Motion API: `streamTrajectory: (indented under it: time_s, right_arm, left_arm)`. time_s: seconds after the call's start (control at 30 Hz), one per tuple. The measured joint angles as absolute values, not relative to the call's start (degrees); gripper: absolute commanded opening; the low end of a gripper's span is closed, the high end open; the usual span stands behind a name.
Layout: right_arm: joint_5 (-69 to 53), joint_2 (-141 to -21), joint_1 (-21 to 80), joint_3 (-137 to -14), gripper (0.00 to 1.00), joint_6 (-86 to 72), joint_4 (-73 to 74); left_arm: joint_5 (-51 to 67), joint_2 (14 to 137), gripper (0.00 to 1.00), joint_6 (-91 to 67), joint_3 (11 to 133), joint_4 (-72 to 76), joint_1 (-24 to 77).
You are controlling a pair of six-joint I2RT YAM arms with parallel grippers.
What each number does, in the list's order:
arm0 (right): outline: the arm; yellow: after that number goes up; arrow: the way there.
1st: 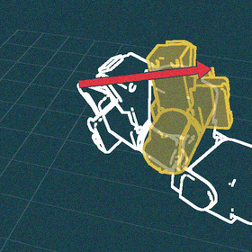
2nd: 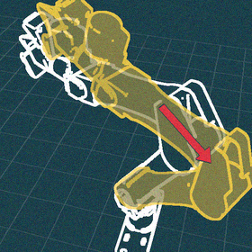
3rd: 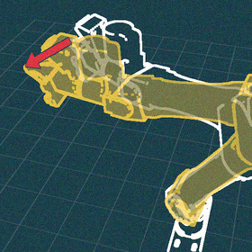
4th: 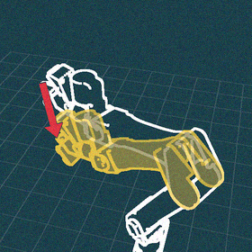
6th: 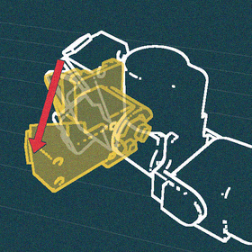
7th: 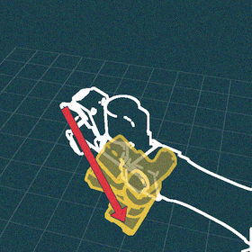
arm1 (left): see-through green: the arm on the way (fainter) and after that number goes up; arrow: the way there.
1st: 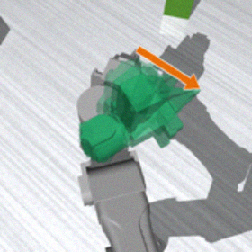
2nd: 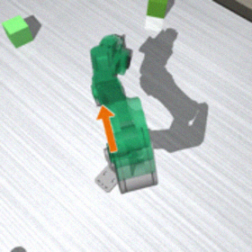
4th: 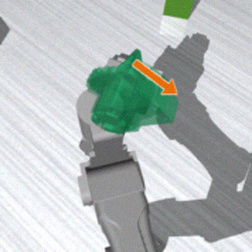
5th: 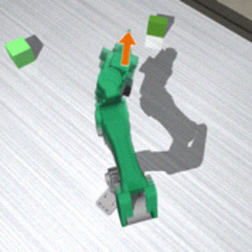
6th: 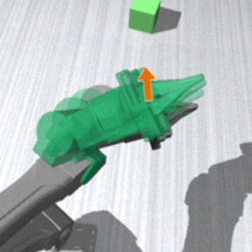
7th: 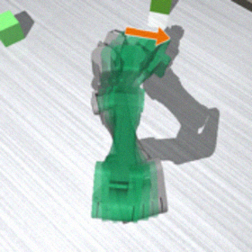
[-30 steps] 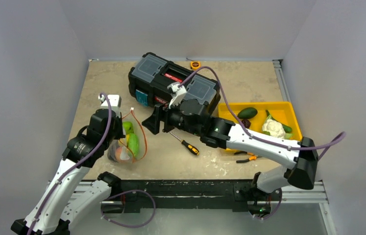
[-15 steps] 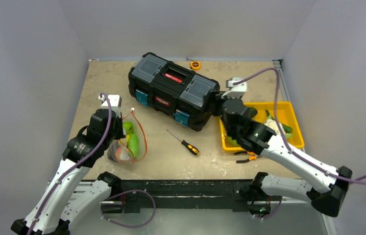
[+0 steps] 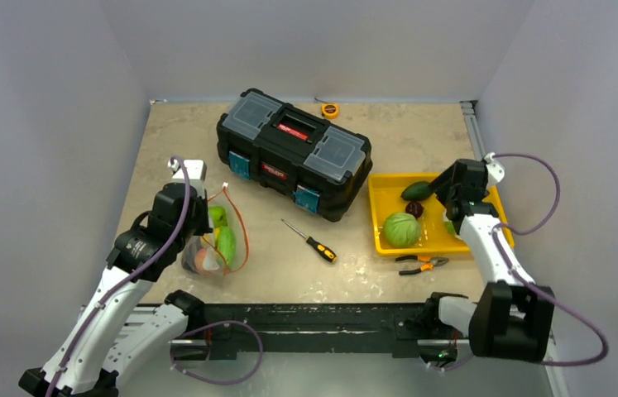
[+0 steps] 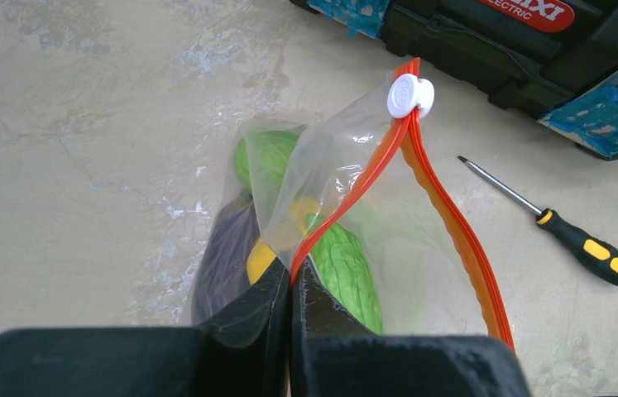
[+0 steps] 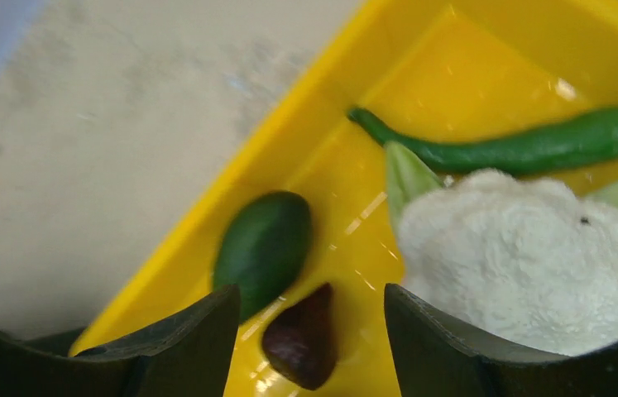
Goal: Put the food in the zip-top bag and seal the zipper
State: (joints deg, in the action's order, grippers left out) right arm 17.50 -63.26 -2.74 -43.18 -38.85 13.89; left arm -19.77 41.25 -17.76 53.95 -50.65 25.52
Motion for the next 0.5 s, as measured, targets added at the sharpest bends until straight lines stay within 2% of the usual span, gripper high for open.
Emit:
streamTrajectory:
  time_s: [0.1, 0.33, 0.5]
  right_arm:
    - [11.4, -69.3, -7.2, -39.5, 0.67, -40.9, 14.1]
    - [1.9, -72.9, -7.2, -36.0, 0.72, -42.0, 10.9]
    - [-1.7, -76.4, -7.2, -35.1, 0.70, -41.9, 7.0]
  left_arm:
    - [-19.8, 41.3, 0.00, -17.8, 54.0, -50.7, 25.5]
    - [-19.7, 41.8, 0.00, -17.8, 54.0, -50.7, 25.5]
    - [-19.7, 42.4, 0.00, -17.8, 54.0, -50.6, 25.5]
